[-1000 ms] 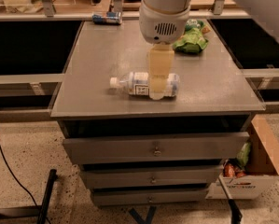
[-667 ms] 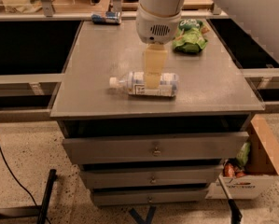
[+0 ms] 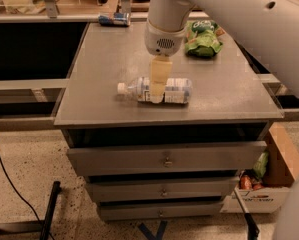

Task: Place blue plastic bottle upright

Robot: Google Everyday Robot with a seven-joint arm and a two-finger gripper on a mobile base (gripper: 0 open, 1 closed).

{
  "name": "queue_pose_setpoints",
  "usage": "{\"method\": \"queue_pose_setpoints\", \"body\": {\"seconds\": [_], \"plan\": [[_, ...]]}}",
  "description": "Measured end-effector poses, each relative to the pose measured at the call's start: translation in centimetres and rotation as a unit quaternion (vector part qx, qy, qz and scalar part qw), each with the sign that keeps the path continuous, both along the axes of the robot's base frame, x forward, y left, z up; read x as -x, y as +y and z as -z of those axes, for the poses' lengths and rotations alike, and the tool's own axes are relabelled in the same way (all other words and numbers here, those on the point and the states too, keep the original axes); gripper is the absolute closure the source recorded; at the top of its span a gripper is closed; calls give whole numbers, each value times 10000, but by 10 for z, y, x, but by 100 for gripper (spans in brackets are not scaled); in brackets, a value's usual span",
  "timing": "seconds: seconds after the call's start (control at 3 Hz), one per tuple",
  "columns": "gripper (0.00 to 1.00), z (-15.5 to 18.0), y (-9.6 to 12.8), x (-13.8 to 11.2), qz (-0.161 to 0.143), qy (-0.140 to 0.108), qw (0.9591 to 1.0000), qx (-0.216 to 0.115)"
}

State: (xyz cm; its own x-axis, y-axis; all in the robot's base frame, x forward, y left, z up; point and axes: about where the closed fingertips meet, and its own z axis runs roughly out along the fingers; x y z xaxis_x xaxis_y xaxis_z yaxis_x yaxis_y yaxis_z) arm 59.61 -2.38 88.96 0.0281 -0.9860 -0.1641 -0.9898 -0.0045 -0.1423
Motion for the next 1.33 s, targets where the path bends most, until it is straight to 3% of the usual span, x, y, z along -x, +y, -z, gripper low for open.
{"method": "queue_pose_setpoints", "body": {"seconds": [0.33, 1.0, 1.33], "plan": [[0, 21, 2, -7, 180, 98, 9997, -102], [0, 50, 8, -11, 411, 41, 9991, 18], [12, 59, 11, -10, 487, 80, 9985, 244]]}}
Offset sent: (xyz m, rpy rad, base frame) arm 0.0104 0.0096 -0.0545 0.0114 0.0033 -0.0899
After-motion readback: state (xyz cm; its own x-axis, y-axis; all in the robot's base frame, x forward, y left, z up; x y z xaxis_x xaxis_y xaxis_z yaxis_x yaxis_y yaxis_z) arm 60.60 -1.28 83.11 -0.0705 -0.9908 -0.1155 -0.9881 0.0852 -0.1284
